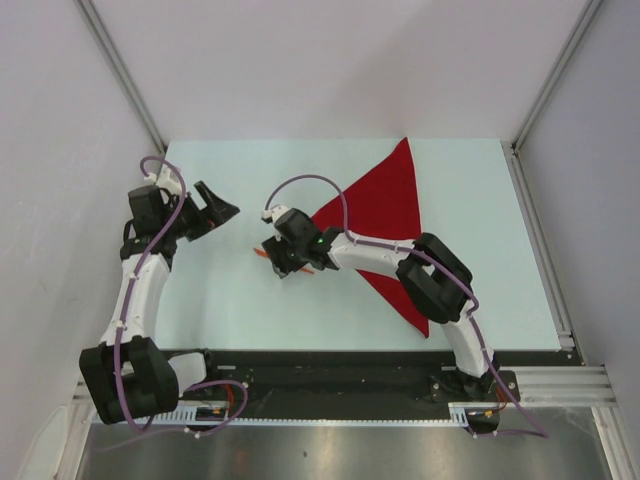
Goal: Fold the napkin, place the utensils inside, and roll it up
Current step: Grab a utensil with the right arm
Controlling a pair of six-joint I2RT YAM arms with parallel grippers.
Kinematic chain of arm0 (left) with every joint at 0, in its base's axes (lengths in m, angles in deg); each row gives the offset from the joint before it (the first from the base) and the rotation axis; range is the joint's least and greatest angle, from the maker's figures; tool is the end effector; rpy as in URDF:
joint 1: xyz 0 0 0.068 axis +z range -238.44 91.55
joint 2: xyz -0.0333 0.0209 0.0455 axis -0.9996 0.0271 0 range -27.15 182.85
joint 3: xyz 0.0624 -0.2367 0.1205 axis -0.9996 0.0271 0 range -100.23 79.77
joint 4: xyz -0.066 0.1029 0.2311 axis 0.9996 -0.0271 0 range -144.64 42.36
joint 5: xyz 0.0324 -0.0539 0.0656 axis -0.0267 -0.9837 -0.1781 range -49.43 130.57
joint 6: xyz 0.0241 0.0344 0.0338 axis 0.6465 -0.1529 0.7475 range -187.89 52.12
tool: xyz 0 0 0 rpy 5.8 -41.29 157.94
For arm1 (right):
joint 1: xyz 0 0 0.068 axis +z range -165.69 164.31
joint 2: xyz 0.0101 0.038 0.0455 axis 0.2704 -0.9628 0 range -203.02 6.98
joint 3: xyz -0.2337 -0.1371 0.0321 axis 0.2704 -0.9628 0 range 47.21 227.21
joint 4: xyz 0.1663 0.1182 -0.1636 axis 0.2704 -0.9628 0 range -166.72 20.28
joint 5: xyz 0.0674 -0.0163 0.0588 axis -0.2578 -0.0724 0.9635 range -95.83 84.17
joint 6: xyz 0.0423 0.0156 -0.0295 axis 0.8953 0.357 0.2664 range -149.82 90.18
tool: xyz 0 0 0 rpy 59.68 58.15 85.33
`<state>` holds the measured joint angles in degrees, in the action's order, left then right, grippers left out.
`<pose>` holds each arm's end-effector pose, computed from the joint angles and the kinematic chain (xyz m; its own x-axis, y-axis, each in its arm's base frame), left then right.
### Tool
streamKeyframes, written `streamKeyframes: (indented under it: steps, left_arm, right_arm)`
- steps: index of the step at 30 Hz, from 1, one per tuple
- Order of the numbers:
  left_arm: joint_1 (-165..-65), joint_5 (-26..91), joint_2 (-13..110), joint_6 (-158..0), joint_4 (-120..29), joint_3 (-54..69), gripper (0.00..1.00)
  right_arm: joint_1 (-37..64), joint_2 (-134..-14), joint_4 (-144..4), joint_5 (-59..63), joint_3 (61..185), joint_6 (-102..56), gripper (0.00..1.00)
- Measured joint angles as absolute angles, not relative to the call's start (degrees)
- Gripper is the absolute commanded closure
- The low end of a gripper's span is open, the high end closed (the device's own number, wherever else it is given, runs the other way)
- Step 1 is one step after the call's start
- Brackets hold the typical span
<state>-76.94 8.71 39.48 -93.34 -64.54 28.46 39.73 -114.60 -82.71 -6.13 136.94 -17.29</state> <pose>0.2542 0.0325 0.2934 -0.5871 -0.4921 -0.6428 0.0175 0.7862 -0.6178 0.2703 0.3916 0.1828 -0.5689 -0.4429 -0.6930 -0.7148 0.6829 0.1504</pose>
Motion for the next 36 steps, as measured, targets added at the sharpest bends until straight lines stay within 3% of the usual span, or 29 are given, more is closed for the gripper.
streamKeyframes:
  steps: [9,26,29,34,36]
  left_arm:
    - [-76.9,8.5,39.5,-93.4,-64.5,28.5,0.05]
    - [-76.9,7.8,39.5,-93.9,-64.4,28.5,0.05]
    - [-76.9,7.8,39.5,-93.9,-64.4,28.5,0.05]
    - [-76.9,7.7,39.5,-93.9,-64.3,28.5,0.05]
    - [-76.9,7.7,39.5,-93.9,-64.3,28.5,0.05]
  right_arm:
    - [34.3,-116.7,-83.3,-0.6,140.0,-26.2,0.50]
    - [36.6,-118.9,-86.1,0.4,139.9,-28.7,0.58]
    - [36.9,-118.9,-86.1,-1.0,139.7,-28.9,0.67]
    - [37.2,-118.8,-85.6,-3.9,139.1,-29.0,0.97]
    - [37.4,-118.4,-84.9,-5.2,138.3,-28.5,1.00]
